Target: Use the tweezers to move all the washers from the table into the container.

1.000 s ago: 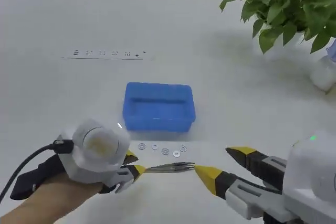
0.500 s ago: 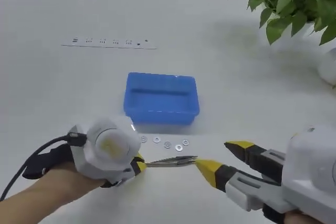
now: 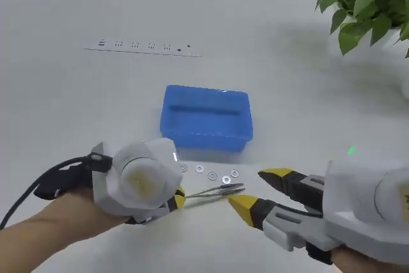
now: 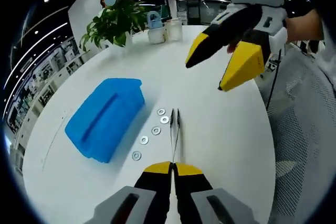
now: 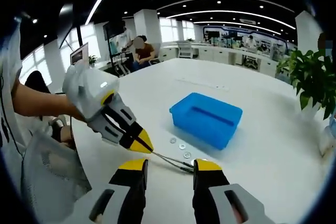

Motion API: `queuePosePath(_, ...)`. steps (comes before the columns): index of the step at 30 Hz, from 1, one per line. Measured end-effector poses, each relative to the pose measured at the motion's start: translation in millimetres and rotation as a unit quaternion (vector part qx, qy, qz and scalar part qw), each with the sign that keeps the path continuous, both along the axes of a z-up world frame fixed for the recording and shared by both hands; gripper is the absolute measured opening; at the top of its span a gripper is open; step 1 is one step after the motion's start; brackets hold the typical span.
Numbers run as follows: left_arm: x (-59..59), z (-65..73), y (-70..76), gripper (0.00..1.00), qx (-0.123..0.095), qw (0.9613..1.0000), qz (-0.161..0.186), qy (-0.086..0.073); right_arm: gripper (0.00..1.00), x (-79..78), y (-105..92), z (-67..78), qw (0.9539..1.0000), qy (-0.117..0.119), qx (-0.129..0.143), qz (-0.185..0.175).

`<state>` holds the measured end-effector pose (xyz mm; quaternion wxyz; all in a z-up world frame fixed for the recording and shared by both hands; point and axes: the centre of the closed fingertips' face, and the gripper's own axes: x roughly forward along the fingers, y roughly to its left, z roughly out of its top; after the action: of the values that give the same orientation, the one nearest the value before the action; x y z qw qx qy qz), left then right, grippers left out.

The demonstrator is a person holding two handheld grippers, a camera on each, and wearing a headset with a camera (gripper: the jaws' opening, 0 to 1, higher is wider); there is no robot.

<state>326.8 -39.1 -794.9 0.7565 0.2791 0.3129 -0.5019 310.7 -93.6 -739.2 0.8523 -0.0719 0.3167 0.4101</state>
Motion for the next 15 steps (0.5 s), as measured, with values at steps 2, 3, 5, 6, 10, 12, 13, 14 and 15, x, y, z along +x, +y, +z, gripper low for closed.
queuePosePath(2, -0.6, 13.9, -1.7, 0.0, -0.016, 0.9998, 0.0, -0.01, 0.3, 3.5, 5.1, -5.7, 1.0, 0.008, 0.001, 0.003)
queuePosePath(3, -0.7, 22.5, -2.7, 0.0, -0.025, 0.9996, 0.004, -0.012, 0.28, 4.7, 7.2, -7.0, 1.0, 0.003, 0.0, 0.007)
queuePosePath(5, -1.4, 34.9, -4.0, 0.0, -0.033, 0.9993, 0.005, -0.017, 0.27, 8.1, 11.7, -11.0, 0.9999, 0.003, -0.004, 0.011)
queuePosePath(6, -1.7, 39.4, -4.3, 0.0, -0.034, 0.9992, 0.004, -0.02, 0.28, 9.3, 13.5, -11.3, 0.9999, 0.002, -0.003, 0.013)
queuePosePath(10, -1.4, 57.7, -6.0, 0.0, -0.047, 0.9984, 0.005, -0.03, 0.28, 16.0, 22.4, -12.2, 0.9998, -0.001, 0.003, 0.022)
queuePosePath(12, -1.7, 63.3, -7.2, 0.0, -0.053, 0.998, 0.004, -0.033, 0.27, 17.4, 27.5, -16.3, 0.9993, -0.001, -0.008, 0.037)
queuePosePath(13, -1.3, 67.1, -7.6, 0.0, -0.056, 0.9977, 0.006, -0.037, 0.26, 18.4, 31.6, -17.9, 0.9988, -0.003, -0.012, 0.047)
queuePosePath(14, -0.4, 69.5, -8.1, 0.0, -0.059, 0.9974, 0.007, -0.041, 0.26, 19.0, 34.2, -19.0, 0.9986, -0.003, -0.012, 0.051)
queuePosePath(15, -0.1, 72.5, -8.4, 0.0, -0.063, 0.997, 0.006, -0.044, 0.26, 19.4, 38.6, -19.7, 0.9984, 0.0, -0.009, 0.057)
